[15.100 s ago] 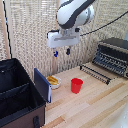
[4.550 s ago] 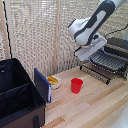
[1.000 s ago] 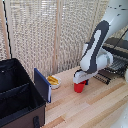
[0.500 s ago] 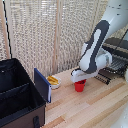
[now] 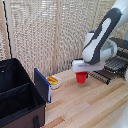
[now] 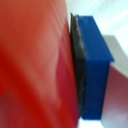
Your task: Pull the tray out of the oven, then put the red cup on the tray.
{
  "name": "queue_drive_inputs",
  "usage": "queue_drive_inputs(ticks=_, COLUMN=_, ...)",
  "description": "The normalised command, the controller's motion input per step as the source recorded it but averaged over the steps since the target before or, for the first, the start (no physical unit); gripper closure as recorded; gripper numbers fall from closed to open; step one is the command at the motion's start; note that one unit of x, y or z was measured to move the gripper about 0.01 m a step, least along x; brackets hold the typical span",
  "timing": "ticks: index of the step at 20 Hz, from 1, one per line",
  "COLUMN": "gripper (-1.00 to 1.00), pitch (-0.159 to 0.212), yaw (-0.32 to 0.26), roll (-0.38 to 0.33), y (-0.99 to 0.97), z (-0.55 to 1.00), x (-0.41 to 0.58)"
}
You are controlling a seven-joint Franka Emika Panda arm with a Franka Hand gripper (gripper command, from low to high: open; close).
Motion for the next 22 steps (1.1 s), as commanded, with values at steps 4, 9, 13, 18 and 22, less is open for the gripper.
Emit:
queue_drive_inputs(ticks=4, gripper=1.00, pitch=0.000, yaw=-0.284, roll=-0.087, y=0.07, z=0.86, x=0.219)
queue_drive_inputs(ticks=9, gripper=1.00, pitch=0.001, yaw=-0.291, roll=-0.103, y=0.03, z=0.82, x=0.228)
queue_drive_inputs(ticks=13, gripper=1.00, pitch=0.000, yaw=-0.294, roll=-0.120, y=0.01, z=0.74, x=0.231)
queue_drive_inputs(ticks=18, gripper=1.00, pitch=0.000, yaw=-0.251, roll=-0.111, y=0.03, z=0.59, x=0.317)
queue_drive_inputs(ticks=22, gripper=1.00, pitch=0.000, yaw=-0.215, roll=-0.088, y=0.00, z=0.46, x=0.433)
